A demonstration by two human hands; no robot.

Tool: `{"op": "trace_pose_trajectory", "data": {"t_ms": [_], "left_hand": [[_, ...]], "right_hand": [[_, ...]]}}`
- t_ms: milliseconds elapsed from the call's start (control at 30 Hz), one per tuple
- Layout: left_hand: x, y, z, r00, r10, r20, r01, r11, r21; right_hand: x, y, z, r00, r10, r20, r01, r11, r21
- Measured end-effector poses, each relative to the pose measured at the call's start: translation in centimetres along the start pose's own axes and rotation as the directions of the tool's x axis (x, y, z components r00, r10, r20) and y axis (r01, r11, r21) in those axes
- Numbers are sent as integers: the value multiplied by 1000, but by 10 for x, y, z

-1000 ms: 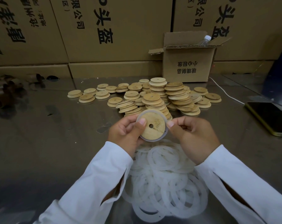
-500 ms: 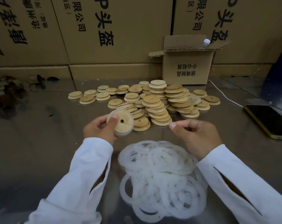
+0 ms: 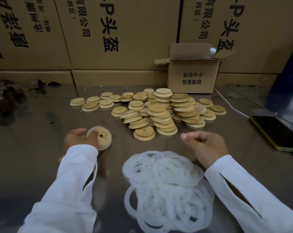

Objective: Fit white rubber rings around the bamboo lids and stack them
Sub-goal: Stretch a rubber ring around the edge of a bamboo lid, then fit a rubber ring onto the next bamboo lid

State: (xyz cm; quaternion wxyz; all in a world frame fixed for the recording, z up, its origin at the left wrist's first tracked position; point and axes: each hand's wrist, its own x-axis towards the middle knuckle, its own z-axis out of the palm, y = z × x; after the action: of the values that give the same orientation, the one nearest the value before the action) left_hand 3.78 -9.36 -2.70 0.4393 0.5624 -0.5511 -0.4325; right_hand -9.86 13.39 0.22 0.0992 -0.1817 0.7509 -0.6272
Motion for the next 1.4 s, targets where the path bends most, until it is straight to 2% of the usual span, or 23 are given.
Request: {"op": "trace_pose_trajectory", "data": {"t_ms": [167,333,500,567,633,700,767,833,900,967,1033,1200,1267,1400], "left_hand": [[17,-11,-6,1000,23,15,-25,988,151],[18,-13,-2,989,115,94,-143,905,400],[18,-12,0,982,170,87,-190,915,356],[11,-5,2,963,261,71,-270,907,324],[-7,6,7,903,422,81,-428,871,241],[-35,16,14,841,513,172,-528,847,58],[-65,21,22,762,535,365,-545,834,-85],[-87,20,29,659,515,548,-498,845,-195],[-99,16,32,565,510,648,-486,841,-239],[-102,13,32,517,511,687,-505,830,-237],[-100,12,32,529,502,684,-492,838,-235],[-94,13,35,638,465,613,-385,883,-270],[-91,12,36,664,444,602,-354,895,-270],[-86,13,38,719,426,549,-312,904,-293]], "right_hand": [[3,3,0,1000,20,-9,-20,1000,-9],[5,6,1,999,30,-9,-30,1000,-5],[16,-6,17,994,-26,108,33,997,-65],[28,-15,29,987,-83,139,97,991,-94],[45,-24,41,976,-152,158,173,976,-133],[66,-29,53,968,-203,149,231,953,-199],[88,-32,65,964,-239,120,265,907,-326],[104,-33,73,965,-242,99,260,857,-446],[115,-32,77,977,-191,99,213,793,-571],[122,-28,79,984,-113,141,179,693,-698],[122,-27,79,986,-73,148,158,677,-718],[123,-22,76,972,-106,209,198,849,-490],[119,-19,77,957,-178,228,258,881,-396],[107,-17,76,907,-335,255,410,843,-350]]}}
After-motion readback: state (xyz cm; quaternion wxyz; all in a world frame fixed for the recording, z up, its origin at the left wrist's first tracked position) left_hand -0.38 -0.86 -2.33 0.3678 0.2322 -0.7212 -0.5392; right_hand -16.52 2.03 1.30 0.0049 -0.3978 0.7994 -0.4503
